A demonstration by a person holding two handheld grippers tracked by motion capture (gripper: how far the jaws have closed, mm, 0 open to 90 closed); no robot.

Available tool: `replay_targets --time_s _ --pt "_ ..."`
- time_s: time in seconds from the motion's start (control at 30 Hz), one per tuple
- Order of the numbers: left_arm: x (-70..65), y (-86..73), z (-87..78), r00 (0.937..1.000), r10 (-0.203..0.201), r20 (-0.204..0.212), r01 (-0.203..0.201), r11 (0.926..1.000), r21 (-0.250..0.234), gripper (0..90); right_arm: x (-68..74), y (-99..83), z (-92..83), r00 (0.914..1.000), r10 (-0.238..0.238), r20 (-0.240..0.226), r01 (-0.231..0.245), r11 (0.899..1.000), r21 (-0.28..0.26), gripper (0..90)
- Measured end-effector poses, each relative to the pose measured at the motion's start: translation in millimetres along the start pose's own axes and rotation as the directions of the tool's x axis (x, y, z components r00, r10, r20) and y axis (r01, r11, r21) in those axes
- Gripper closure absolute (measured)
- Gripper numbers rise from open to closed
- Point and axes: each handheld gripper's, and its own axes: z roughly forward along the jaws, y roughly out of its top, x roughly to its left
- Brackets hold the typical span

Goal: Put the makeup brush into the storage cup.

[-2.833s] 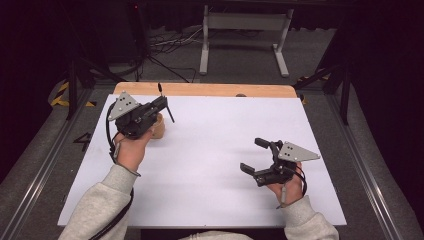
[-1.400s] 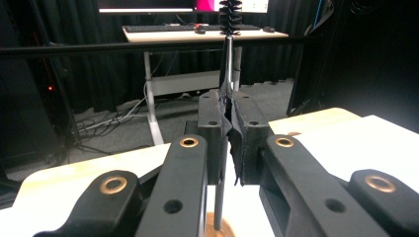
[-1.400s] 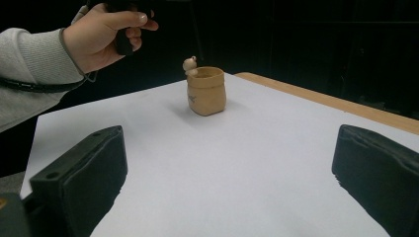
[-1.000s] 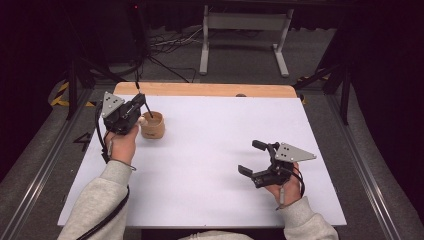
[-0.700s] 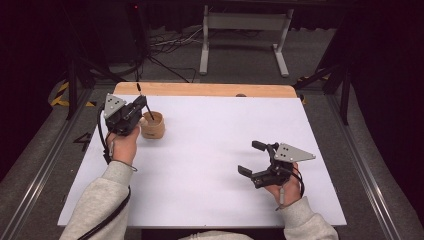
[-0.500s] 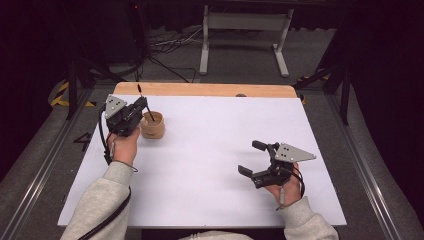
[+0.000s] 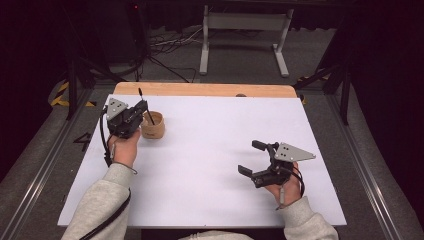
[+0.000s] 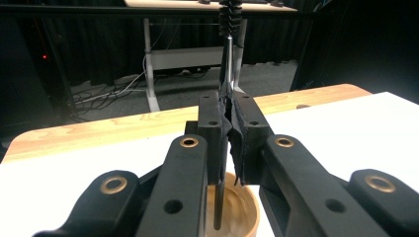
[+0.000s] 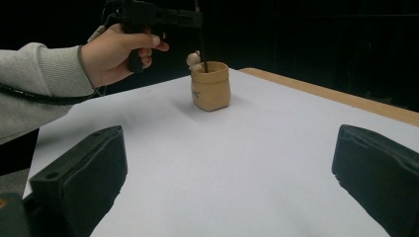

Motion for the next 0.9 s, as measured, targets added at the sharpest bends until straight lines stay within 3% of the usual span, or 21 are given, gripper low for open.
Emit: replay_targets --time_s 0.2,0.3,0.33,0.37,0.6,0.73,0.9 --pt "0.3 -0.2 -4.0 0.9999 0.011 0.005 -0.011 0.9999 0.007 81.4 0.1 1.0 3.1 0.9999 -0.001 -0.01 0.001 1.0 -0.002 1.0" --pt "1.8 0.3 -7.8 0.9996 0.011 0.026 -0.01 0.9999 -0.011 64.0 -1.1 1.6 5.6 0.9999 -0.003 -0.016 0.003 1.0 -0.002 1.0" --pt "2.4 0.6 -9.4 0.9996 0.004 0.027 -0.003 0.9999 -0.015 54.0 -1.9 2.5 6.0 0.9999 -0.003 -0.016 0.003 1.0 -0.004 1.0" --pt "3.8 1.0 -11.5 0.9995 -0.004 0.032 0.005 0.9997 -0.023 54.0 -1.9 2.5 6.0 0.9999 -0.003 -0.016 0.003 1.0 -0.004 1.0" --pt "11.1 4.9 -31.3 0.997 -0.03 0.071 0.036 0.9961 -0.08 29.0 -6.2 7.4 9.1 0.9998 -0.002 -0.021 0.002 1.0 -0.021 0.8" --pt "13.7 7.8 -43.7 0.9945 -0.043 0.096 0.053 0.993 -0.106 23.6 -7.3 8.6 10.6 0.9997 -0.003 -0.023 0.002 1.0 -0.02 0.6" --pt "12.5 10.1 -56.9 0.9886 -0.022 0.149 0.043 0.9891 -0.141 17.5 -8.3 10.8 9.4 0.9998 -0.007 -0.02 0.006 1.0 -0.03 0.5"
